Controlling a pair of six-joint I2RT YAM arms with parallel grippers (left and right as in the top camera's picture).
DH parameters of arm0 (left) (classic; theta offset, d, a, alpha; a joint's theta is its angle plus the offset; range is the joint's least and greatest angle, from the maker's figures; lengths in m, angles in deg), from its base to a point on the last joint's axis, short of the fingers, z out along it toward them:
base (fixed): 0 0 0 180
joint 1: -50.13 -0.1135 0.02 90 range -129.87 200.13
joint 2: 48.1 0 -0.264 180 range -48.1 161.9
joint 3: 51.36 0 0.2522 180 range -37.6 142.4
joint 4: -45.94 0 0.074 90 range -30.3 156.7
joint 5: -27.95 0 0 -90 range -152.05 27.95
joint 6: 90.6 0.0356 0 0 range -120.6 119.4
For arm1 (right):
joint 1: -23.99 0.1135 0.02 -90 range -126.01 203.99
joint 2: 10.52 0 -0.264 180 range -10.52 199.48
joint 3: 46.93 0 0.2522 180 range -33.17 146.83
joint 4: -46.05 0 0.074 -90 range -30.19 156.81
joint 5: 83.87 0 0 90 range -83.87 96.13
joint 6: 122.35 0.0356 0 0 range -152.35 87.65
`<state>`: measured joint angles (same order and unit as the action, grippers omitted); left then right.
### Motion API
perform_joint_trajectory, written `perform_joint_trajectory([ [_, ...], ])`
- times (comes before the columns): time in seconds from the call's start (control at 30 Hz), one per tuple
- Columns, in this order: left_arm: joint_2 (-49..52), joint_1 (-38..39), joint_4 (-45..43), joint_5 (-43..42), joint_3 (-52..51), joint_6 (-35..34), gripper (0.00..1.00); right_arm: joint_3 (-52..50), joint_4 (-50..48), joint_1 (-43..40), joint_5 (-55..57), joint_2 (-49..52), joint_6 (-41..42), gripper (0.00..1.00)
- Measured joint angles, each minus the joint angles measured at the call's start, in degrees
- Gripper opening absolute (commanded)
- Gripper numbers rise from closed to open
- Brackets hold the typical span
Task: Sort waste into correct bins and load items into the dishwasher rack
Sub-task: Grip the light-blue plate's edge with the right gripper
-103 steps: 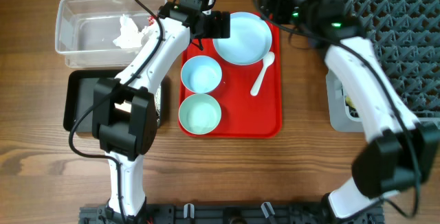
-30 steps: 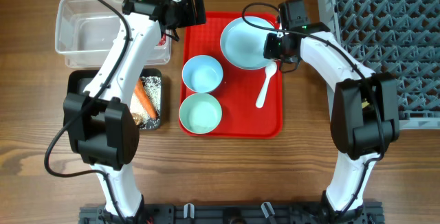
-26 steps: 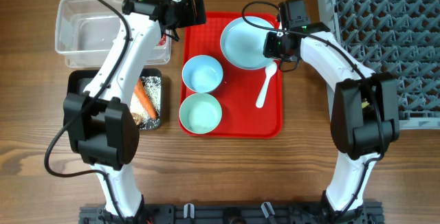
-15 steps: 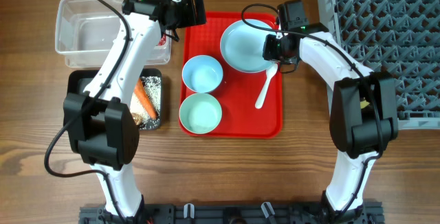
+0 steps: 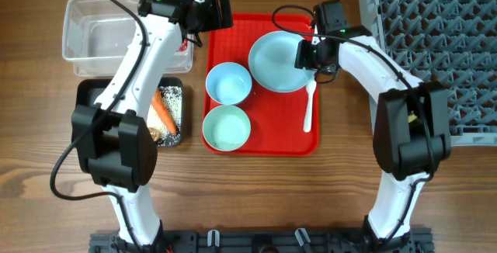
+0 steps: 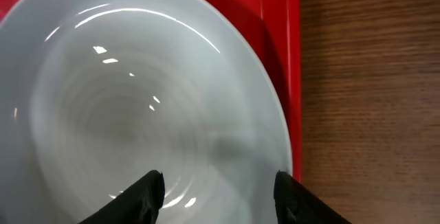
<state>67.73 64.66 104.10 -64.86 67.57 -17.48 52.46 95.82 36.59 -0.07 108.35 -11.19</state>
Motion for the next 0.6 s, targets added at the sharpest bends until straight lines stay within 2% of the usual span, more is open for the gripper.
perform_joint_trajectory([
  [0.27, 0.0, 0.0, 0.0, 0.0, 0.0, 0.0, 1.0, -0.2, 4.6, 0.1, 0.0, -1.5, 0.0, 0.56],
  [0.6, 0.0, 0.0, 0.5, 0.0, 0.0, 0.0, 1.0, -0.5, 5.2, 3.4, 0.9, -1.5, 0.0, 0.55],
])
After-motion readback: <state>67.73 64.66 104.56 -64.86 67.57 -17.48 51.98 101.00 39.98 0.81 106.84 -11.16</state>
